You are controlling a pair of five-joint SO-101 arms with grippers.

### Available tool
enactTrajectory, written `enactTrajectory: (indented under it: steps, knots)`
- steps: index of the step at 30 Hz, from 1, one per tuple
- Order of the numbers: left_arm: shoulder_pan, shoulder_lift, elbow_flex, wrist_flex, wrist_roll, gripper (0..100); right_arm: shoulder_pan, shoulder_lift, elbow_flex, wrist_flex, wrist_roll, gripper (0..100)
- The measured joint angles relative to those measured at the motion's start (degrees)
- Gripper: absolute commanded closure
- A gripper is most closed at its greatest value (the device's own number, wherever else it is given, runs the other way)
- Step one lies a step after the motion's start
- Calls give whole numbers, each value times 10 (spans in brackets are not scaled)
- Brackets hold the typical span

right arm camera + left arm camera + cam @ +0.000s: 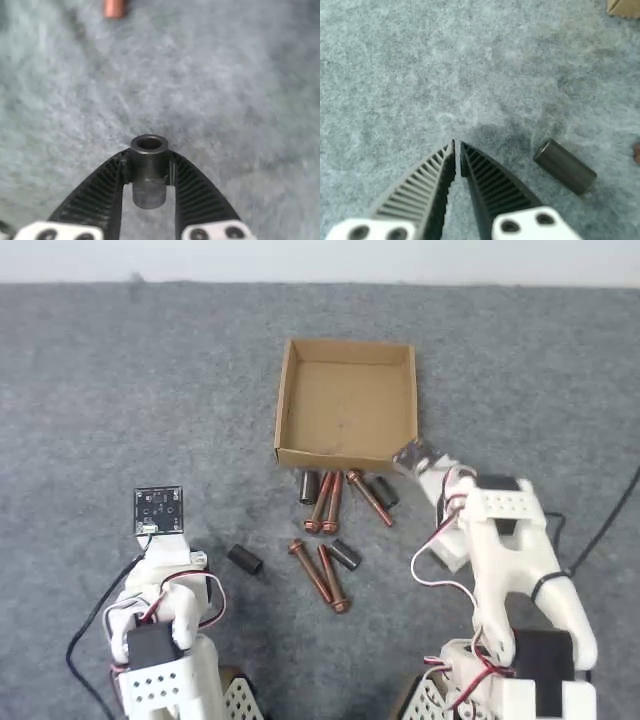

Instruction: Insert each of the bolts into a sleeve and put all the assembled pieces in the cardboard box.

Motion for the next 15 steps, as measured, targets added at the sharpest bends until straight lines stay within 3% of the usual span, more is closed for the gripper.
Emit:
enactTrajectory:
  steps: [5,9,15]
  knots:
    - [0,0,0,0,0,979,0,0,-69,29,-155,992]
    - [0,0,0,0,0,978,0,4,-74,-16,-273,992]
    - [0,0,-4,-55,0,978,7,13,-41,-98,-326,991]
